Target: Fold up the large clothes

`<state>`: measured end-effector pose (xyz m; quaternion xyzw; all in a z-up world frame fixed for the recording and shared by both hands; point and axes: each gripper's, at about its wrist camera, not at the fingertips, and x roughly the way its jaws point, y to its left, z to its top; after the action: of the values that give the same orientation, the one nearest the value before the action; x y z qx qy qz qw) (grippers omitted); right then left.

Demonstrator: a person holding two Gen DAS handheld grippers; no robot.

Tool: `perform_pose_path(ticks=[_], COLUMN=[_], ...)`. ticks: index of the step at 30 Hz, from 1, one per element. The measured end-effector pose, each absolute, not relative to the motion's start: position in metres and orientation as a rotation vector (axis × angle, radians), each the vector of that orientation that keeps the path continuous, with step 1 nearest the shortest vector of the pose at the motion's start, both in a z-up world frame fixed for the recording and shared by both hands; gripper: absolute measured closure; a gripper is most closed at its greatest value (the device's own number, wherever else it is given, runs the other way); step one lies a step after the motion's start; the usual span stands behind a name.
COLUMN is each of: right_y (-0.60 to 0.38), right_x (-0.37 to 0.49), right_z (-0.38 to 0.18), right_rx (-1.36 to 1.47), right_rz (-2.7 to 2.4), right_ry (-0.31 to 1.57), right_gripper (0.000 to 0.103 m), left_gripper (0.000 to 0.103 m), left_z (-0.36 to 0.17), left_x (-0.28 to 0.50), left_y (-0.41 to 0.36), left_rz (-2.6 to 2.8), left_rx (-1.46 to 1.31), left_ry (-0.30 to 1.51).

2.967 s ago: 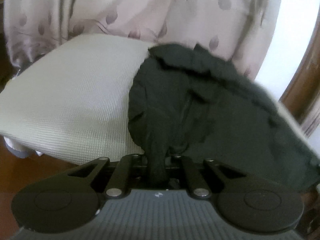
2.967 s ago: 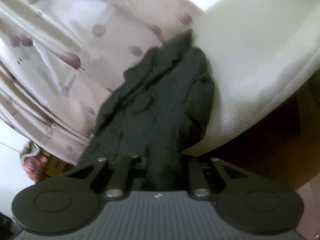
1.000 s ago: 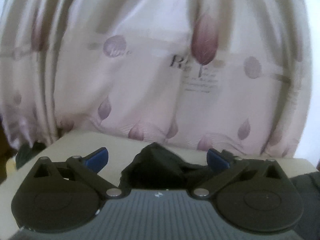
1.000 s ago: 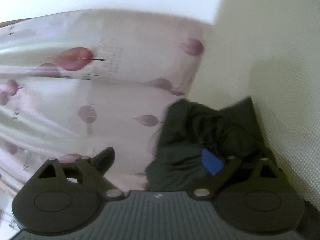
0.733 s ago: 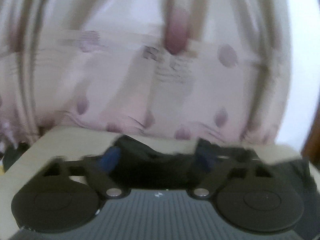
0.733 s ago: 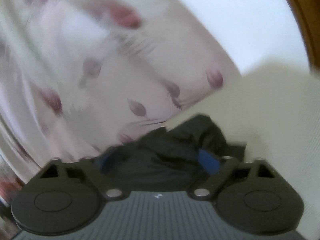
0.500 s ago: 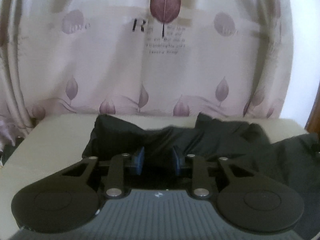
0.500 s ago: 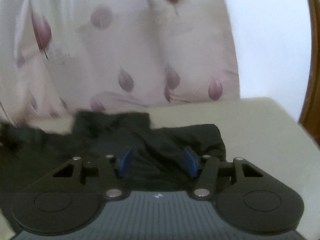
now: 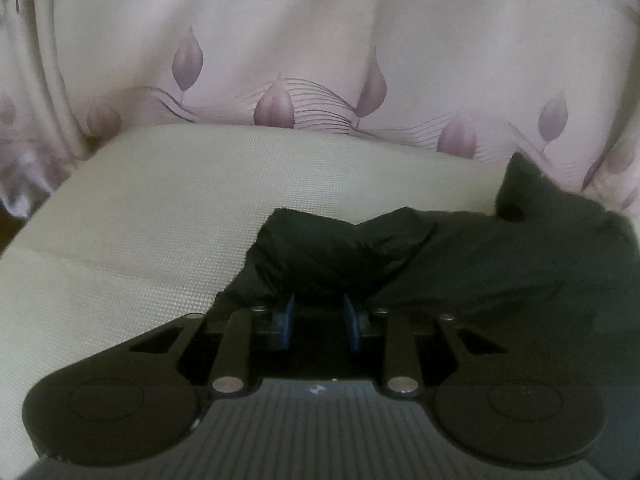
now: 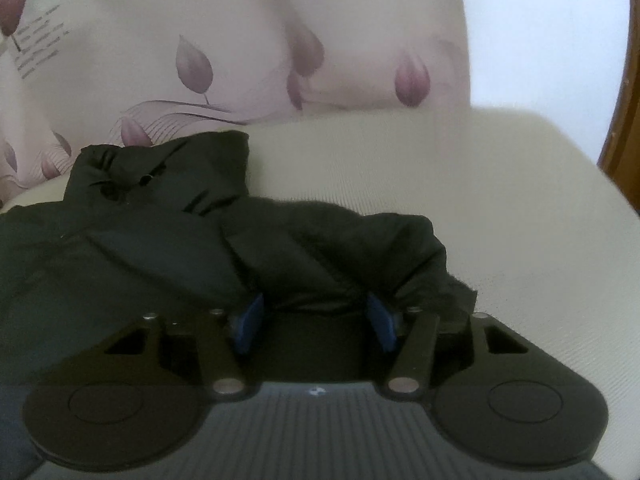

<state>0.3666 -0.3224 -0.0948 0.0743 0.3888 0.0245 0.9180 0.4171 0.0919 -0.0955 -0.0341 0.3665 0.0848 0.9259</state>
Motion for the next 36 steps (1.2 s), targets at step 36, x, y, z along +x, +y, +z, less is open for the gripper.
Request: perform_pose_path(ticks=[36], right_y=[-0.312], right_x=[0.353], right_z=[-0.12], right_rx=[0.115], right_rz=[-0.013], right_ry=[0.655], right_gripper=[0.043], left_gripper=[0.071], left_z=[-0.118], left_x=[0.41], left_y=[0.095], left_rz=[0.19], left_rx=[-0.092], left_ry=[0.648])
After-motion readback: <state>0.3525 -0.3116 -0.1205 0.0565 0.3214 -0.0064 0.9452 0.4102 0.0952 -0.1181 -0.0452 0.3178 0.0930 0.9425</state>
